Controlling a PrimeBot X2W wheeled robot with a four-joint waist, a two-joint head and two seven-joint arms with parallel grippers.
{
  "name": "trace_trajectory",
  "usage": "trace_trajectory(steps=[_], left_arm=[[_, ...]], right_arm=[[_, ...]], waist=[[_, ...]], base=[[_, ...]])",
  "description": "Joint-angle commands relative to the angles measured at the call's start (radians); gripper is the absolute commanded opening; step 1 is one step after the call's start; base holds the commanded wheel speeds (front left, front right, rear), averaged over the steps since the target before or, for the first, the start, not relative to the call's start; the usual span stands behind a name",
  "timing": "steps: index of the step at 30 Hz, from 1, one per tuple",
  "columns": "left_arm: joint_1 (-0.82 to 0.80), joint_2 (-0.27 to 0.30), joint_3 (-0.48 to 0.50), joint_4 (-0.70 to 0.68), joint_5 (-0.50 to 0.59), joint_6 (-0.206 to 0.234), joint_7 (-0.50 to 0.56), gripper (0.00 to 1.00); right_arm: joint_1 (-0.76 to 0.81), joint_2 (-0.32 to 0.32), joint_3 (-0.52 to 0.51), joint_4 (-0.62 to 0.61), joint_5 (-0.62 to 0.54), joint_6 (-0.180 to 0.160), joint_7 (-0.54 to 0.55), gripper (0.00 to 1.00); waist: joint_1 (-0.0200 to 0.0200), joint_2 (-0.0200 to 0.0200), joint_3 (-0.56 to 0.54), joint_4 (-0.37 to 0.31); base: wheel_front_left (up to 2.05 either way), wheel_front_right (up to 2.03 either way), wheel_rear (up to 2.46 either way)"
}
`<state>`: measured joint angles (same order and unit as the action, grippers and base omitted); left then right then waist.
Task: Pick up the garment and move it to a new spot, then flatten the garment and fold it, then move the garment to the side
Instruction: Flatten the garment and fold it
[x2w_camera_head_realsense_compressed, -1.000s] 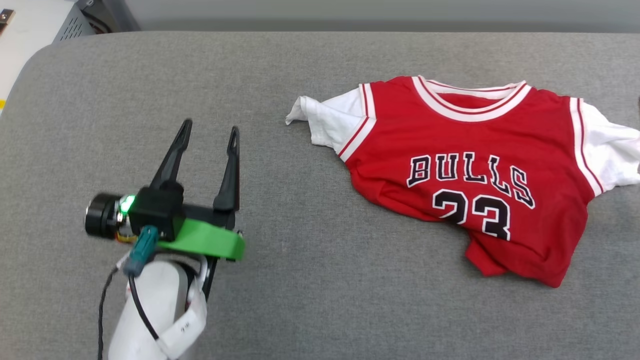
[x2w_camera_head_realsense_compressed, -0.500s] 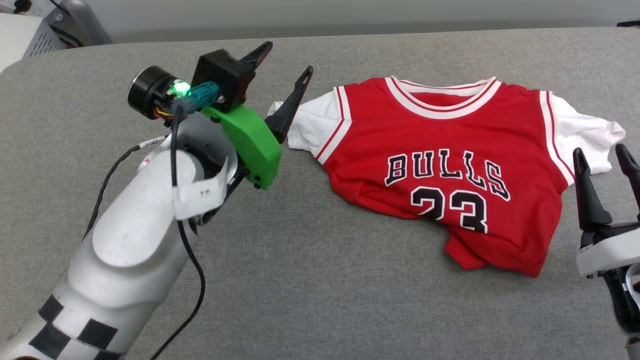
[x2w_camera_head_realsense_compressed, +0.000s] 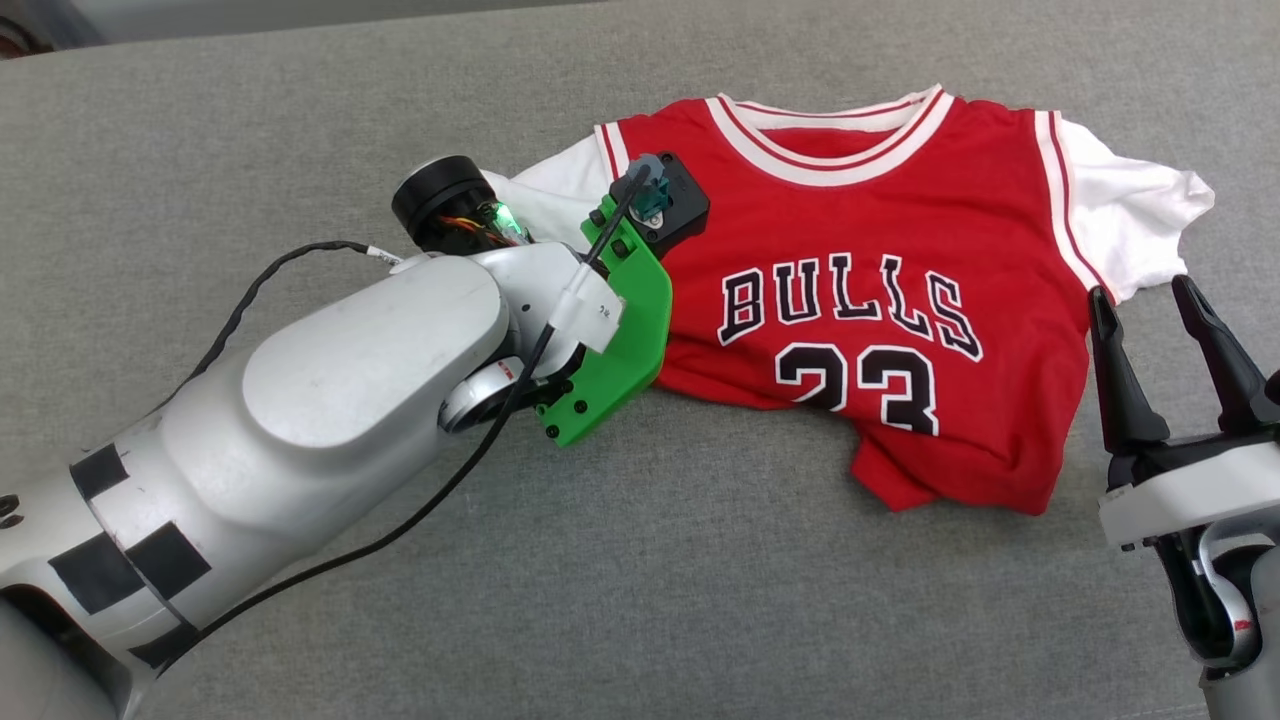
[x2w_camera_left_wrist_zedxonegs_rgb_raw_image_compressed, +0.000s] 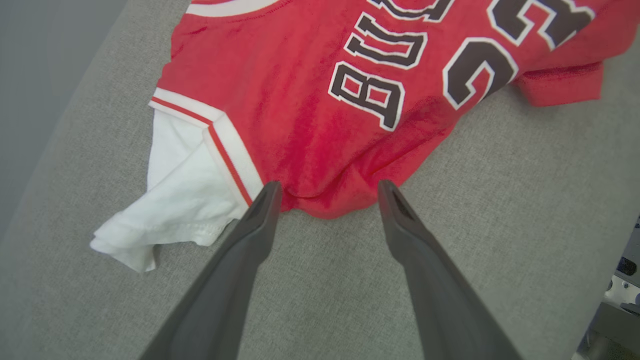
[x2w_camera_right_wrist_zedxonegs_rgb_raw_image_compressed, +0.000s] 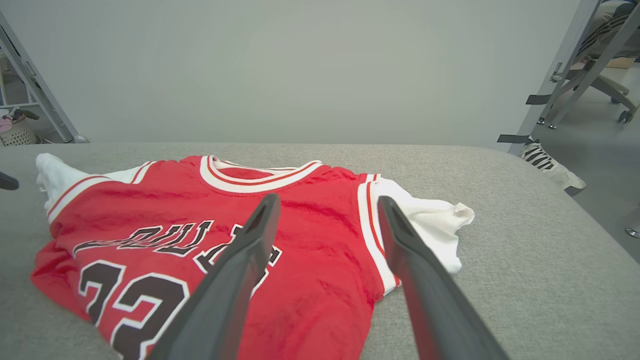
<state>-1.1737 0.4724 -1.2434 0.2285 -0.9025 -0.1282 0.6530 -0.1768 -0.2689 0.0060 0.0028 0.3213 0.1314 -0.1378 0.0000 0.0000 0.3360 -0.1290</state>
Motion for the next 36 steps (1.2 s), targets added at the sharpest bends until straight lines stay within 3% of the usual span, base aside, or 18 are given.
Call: trace_trajectory(steps=[1,18,19,20,21,29,36], left_arm=[[-0.026,0.007,-0.014,0.008,-0.010,-0.002,0.008,1.00],[0.095,0.064,-0.037,0.008,0.053,-0.002,0.210,1.00],[0.102,0.067,-0.037,0.004,0.056,-0.002,0.213,0.64],[0.109,0.070,-0.037,0.002,0.055,-0.002,0.210,0.13],[0.114,0.073,-0.037,0.002,0.053,-0.002,0.206,0.00],[0.097,0.085,-0.037,-0.011,0.050,-0.002,-0.102,0.00],[0.125,0.147,-0.025,-0.058,0.040,-0.001,-0.242,0.00]], right_arm=[[-0.027,0.005,0.007,0.000,-0.007,-0.001,-0.011,1.00],[-0.123,0.033,0.057,0.096,-0.001,-0.001,-0.087,1.00],[-0.125,0.033,0.058,0.101,0.000,-0.001,-0.089,1.00],[-0.127,0.032,0.057,0.107,0.000,-0.001,-0.092,1.00],[-0.128,0.031,0.057,0.112,0.001,-0.001,-0.093,1.00],[-0.093,0.016,0.034,0.142,0.002,-0.001,-0.103,1.00],[-0.023,0.011,-0.002,0.135,0.004,-0.001,-0.091,1.00]], waist=[[0.0000,0.0000,0.048,-0.036],[0.0000,0.0000,0.165,-0.107],[0.0000,0.0000,0.163,-0.106],[0.0000,0.0000,0.159,-0.103],[0.0000,0.0000,0.155,-0.100],[0.0000,0.0000,0.049,-0.037],[0.0000,0.0000,-0.049,0.017]], base=[[0.00,0.00,0.00],[0.00,0.00,0.00],[0.00,0.00,0.00],[0.00,0.00,0.00],[0.00,0.00,0.00],[0.00,0.00,0.00],[0.00,0.00,0.00]])
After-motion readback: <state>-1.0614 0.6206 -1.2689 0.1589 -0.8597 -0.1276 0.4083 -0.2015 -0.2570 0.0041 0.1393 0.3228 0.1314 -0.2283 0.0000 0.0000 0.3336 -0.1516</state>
